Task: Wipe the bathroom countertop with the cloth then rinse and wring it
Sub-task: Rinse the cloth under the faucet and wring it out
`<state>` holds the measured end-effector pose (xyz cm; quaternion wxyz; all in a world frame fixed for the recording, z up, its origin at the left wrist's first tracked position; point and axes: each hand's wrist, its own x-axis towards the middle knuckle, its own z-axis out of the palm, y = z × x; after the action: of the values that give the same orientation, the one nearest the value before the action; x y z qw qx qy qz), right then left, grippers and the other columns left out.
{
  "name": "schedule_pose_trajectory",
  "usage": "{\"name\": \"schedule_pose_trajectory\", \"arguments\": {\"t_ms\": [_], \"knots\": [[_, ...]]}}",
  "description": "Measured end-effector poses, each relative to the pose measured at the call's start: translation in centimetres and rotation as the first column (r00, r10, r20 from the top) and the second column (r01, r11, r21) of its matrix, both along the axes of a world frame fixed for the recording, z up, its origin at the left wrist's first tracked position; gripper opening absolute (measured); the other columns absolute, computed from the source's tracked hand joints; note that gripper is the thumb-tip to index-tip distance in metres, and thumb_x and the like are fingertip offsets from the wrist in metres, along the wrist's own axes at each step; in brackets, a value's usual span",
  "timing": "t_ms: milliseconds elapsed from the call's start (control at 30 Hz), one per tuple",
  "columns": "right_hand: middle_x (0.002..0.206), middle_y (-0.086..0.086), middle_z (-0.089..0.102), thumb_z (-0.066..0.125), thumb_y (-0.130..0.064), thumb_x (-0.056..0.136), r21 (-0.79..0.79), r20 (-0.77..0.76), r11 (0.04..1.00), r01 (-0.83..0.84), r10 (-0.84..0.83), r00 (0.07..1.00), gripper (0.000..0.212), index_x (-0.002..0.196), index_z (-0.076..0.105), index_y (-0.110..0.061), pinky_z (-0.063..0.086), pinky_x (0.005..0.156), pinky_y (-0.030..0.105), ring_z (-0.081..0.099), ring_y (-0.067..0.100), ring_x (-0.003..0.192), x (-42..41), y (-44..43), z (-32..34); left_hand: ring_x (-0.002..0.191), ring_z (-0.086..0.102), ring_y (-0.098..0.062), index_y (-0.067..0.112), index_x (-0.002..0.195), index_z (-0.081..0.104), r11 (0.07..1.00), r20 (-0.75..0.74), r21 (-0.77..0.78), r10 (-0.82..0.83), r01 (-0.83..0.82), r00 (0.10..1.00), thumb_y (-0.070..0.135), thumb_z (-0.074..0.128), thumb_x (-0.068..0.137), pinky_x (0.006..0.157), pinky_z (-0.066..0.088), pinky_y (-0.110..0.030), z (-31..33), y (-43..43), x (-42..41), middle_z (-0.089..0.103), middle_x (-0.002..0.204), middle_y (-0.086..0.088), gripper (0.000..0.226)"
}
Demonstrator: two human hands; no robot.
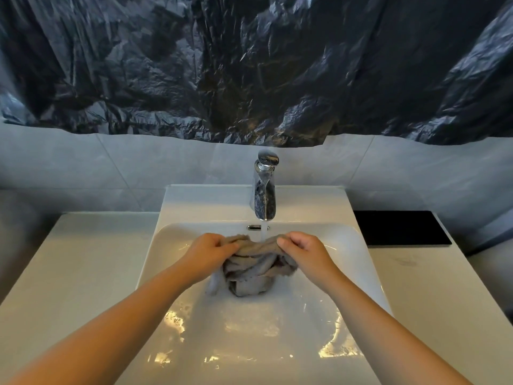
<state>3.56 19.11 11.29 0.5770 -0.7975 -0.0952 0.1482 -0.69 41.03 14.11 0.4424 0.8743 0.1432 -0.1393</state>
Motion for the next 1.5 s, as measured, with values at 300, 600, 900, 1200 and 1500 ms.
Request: {"name": "schedule_pose_trajectory", "arguments": {"t_ms": [300,600,900,1200,1500], "knots": [[0.062,-0.021,0.058,0.056,-0.032,0.093,-0.170,0.064,0.983,-0.067,0.079,0.995,0.027,0.068,0.062,-0.028,0.039,0.061,0.015,0.052,-0.003,0.064,1.5,2.1,1.7,0.059,0.050,-0.012,0.012,0.073,0.065,0.979,0.085,0.043,-0.201,0.198,0.976,0.047,0.053,0.091,0.063,0.045,-0.033,0.0,-2.1,0.1,0.058,0.065,-0.005,0.041],[0.089,0.012,0.069,0.055,-0.032,0.094,-0.086,-0.471,0.991,0.104,-0.133,0.872,0.028,0.090,0.065,-0.007,0.046,0.068,0.029,0.061,0.022,0.073,-1.4,1.6,-1.7,0.076,0.066,-0.043,0.008,0.087,0.070,0.919,0.072,-0.389,0.105,-0.069,0.992,0.035,0.051,0.095,0.077,0.057,-0.049,0.6,-0.9,0.1,0.069,0.081,-0.026,0.034],[0.096,0.015,0.072,0.068,-0.035,0.086,0.177,-0.518,0.936,0.304,-0.174,0.838,0.031,0.104,0.061,-0.012,0.059,0.080,0.035,0.071,0.028,0.088,-2.0,3.4,-2.3,0.084,0.069,-0.019,0.018,0.088,0.074,0.939,0.137,-0.344,0.056,-0.006,0.989,0.035,0.056,0.093,0.086,0.054,-0.038,0.2,-1.1,-0.8,0.074,0.085,-0.001,0.026],[0.094,0.018,0.069,0.064,-0.019,0.088,0.137,-0.508,0.978,0.155,-0.065,0.859,0.013,0.088,0.067,-0.006,0.058,0.079,0.033,0.068,0.025,0.090,-2.1,2.7,-1.5,0.088,0.068,-0.028,0.012,0.089,0.074,0.921,0.122,-0.390,0.077,-0.023,0.990,0.037,0.055,0.093,0.089,0.052,-0.047,-0.1,-1.4,-1.7,0.074,0.087,-0.007,0.031],[0.098,0.022,0.069,0.049,-0.008,0.089,0.155,-0.583,0.931,0.330,-0.183,0.791,0.019,0.096,0.062,0.004,0.058,0.082,0.038,0.068,0.027,0.091,-1.3,2.2,-1.8,0.085,0.068,-0.028,0.015,0.085,0.074,0.931,0.115,-0.362,0.089,-0.042,0.989,0.038,0.055,0.093,0.085,0.054,-0.045,-0.6,-0.1,-1.4,0.073,0.084,-0.008,0.031]]}}
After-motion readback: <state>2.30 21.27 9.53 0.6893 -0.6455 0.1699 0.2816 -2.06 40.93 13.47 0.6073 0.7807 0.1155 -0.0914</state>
